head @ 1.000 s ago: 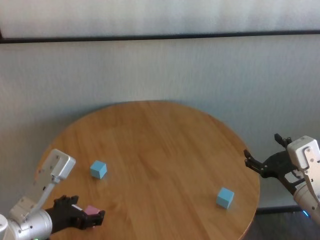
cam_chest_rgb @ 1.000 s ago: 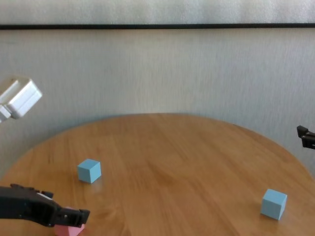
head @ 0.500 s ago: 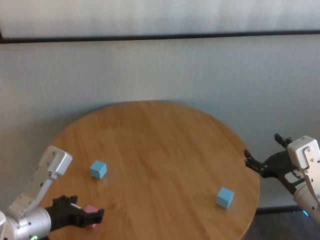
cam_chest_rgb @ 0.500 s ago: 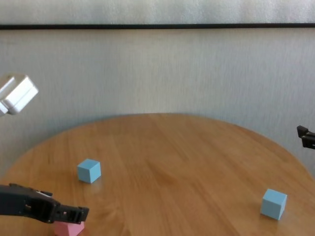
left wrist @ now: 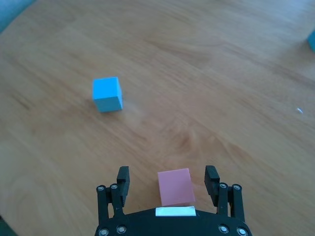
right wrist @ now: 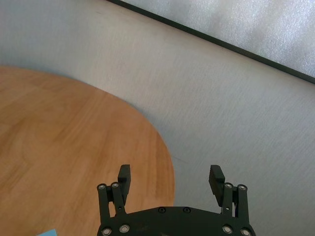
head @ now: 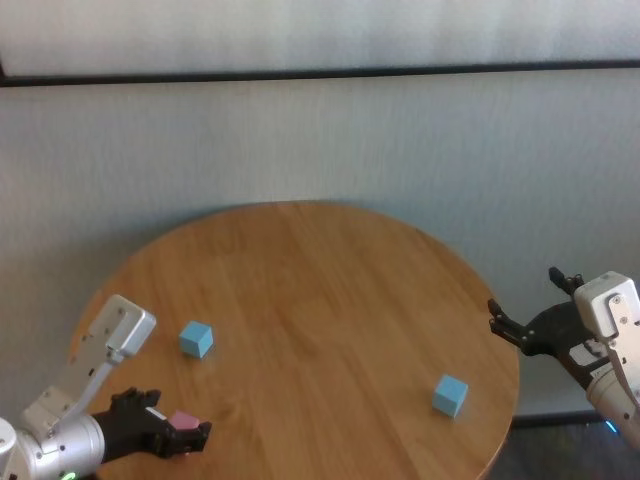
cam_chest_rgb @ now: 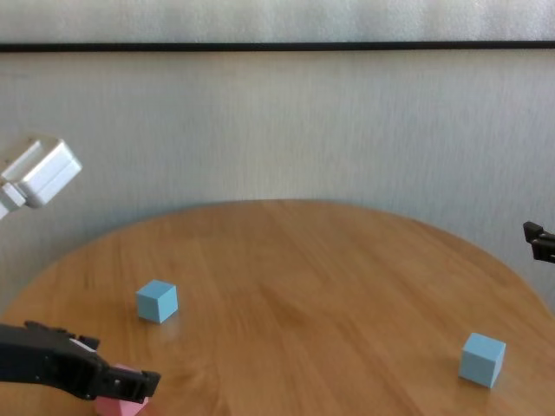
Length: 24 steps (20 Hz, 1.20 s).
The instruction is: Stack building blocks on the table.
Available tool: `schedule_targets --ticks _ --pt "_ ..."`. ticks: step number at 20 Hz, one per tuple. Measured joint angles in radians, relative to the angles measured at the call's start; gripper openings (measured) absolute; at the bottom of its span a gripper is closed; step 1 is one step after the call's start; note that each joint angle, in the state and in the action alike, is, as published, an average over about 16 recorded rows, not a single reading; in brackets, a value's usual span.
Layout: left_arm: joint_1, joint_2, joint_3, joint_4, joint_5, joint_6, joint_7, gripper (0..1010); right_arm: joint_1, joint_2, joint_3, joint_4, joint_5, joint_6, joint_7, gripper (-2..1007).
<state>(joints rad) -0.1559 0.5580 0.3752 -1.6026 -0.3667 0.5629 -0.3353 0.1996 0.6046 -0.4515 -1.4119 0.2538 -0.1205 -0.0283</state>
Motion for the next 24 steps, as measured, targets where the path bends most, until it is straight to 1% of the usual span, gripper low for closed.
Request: schedule_targets --ticks 6,13,15,18,24 --pt "-0.009 -0.001 0.003 0.011 0.013 0.005 -0.019 1002 0.000 0.000 0.000 0.000 0.000 0.000 0.000 1005" --pt "-0.010 -0.013 -0.009 0.020 0.005 0.031 -0.022 1002 0.000 0.000 0.000 0.000 0.000 0.000 0.000 1005" --pt "-0.010 -0.015 -0.010 0.023 0.007 0.034 -0.021 1002 0.000 0.000 0.000 0.000 0.000 0.000 0.000 1005" --pt "-0.013 -0.015 -0.007 0.029 0.017 0.033 -0.019 1002 0.000 0.000 0.000 0.000 0.000 0.000 0.000 1005" --pt "-0.023 -0.012 0.007 0.042 0.049 0.026 -0.017 1002 0.000 0.000 0.000 0.000 0.000 0.000 0.000 1005"
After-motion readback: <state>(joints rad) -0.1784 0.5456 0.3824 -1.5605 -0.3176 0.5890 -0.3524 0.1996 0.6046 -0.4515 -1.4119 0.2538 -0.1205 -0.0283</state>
